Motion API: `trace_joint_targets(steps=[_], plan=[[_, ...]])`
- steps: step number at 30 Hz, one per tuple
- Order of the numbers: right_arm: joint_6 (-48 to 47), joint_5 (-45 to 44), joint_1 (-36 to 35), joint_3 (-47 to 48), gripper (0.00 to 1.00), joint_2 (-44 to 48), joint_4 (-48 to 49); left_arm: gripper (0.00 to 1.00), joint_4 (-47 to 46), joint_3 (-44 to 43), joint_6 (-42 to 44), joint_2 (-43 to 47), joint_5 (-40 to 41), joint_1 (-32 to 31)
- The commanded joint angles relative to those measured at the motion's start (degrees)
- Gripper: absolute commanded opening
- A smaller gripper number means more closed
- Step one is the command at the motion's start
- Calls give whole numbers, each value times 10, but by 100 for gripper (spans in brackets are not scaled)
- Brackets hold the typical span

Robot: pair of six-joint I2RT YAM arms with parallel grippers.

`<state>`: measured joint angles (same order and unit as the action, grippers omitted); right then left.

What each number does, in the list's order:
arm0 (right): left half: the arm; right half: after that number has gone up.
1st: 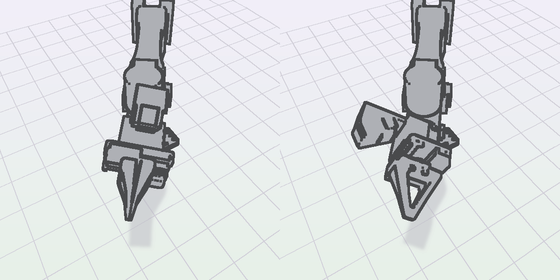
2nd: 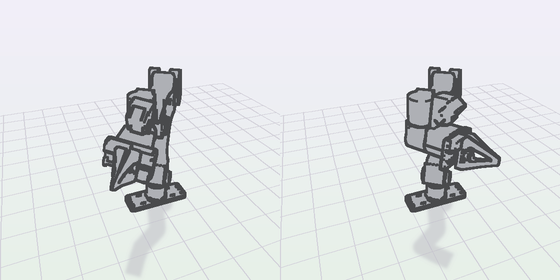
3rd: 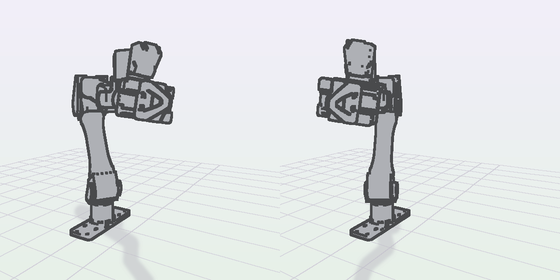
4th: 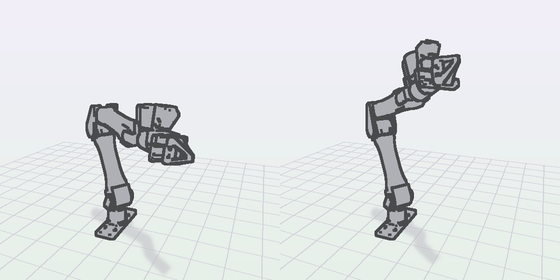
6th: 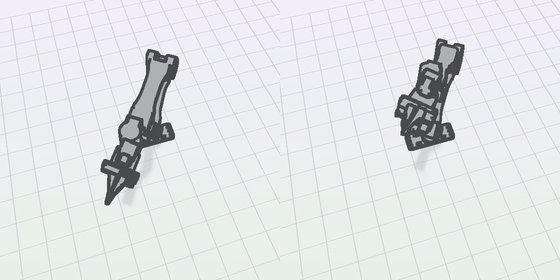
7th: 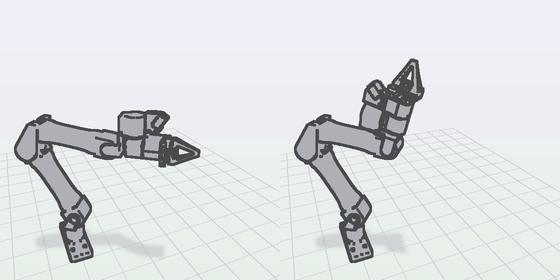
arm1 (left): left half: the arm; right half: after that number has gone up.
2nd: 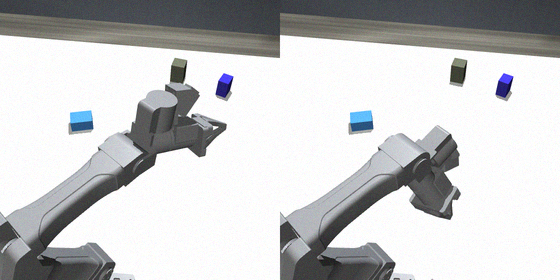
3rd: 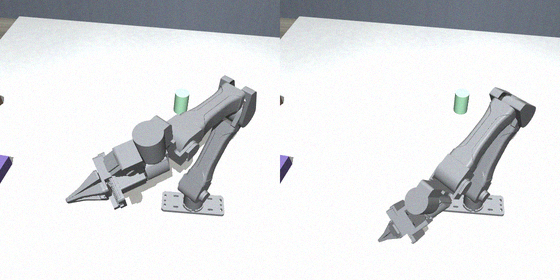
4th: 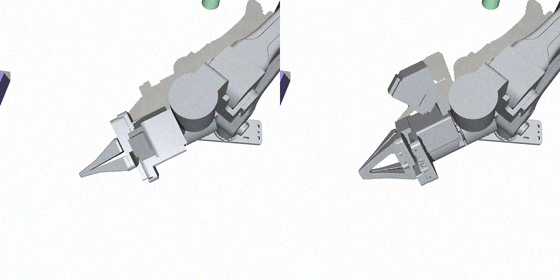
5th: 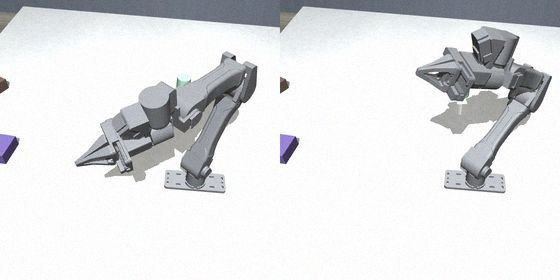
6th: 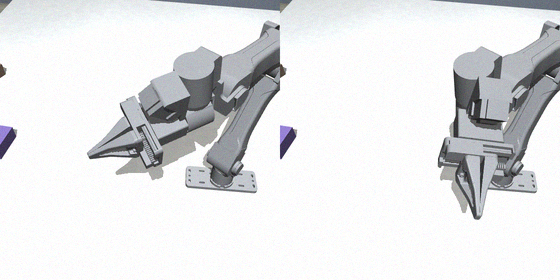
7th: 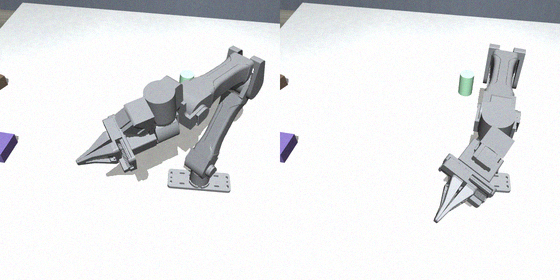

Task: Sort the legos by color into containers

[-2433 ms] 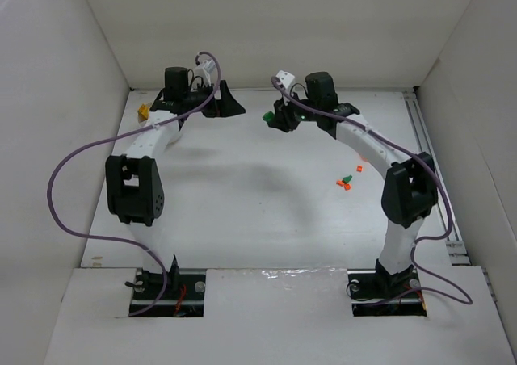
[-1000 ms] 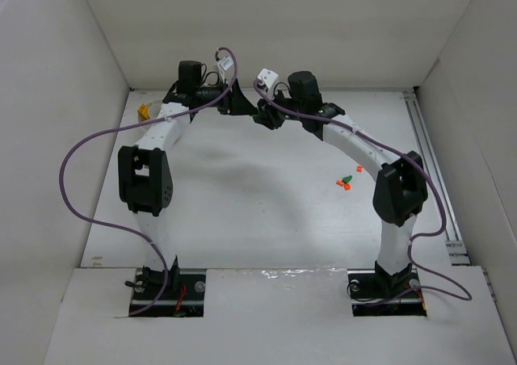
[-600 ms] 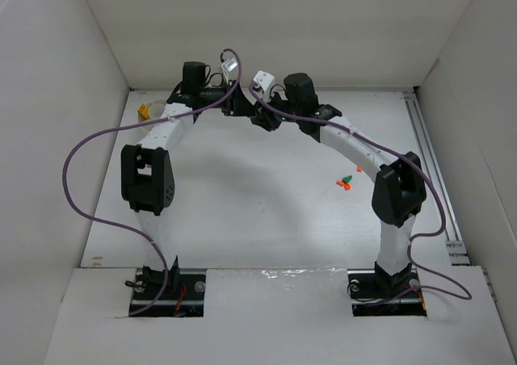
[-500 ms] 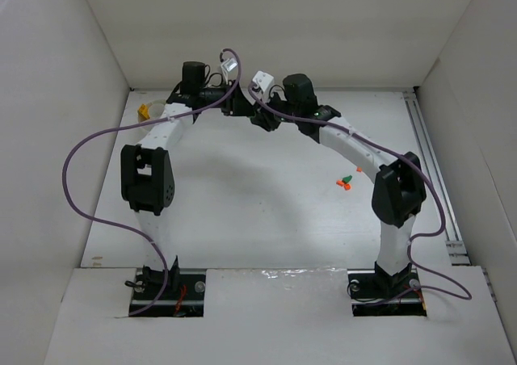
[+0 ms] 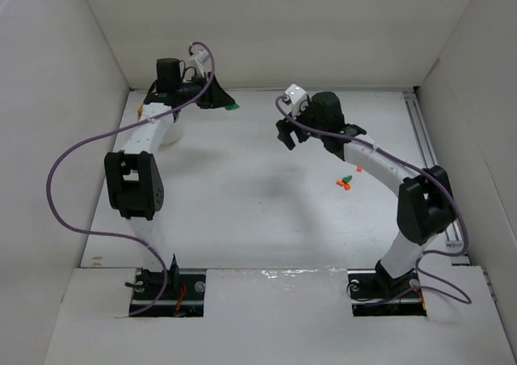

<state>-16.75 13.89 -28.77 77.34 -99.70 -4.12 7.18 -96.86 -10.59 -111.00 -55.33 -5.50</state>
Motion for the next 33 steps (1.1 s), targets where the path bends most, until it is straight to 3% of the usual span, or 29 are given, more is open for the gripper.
trace_joint_targets(steps=[1,8,15,19,33], plan=[[0,-1,41,-25,90,57,39,0,18,-15,44,75,111,38],[32,-8,70,-12,90,58,-4,0,114,-89,137,50,356,59],[32,-8,81,-6,90,53,-10,0,139,-119,155,9,468,59],[32,0,88,4,90,42,-16,0,133,-119,149,3,515,59],[32,5,99,10,90,31,-32,0,138,-124,127,-40,559,59]])
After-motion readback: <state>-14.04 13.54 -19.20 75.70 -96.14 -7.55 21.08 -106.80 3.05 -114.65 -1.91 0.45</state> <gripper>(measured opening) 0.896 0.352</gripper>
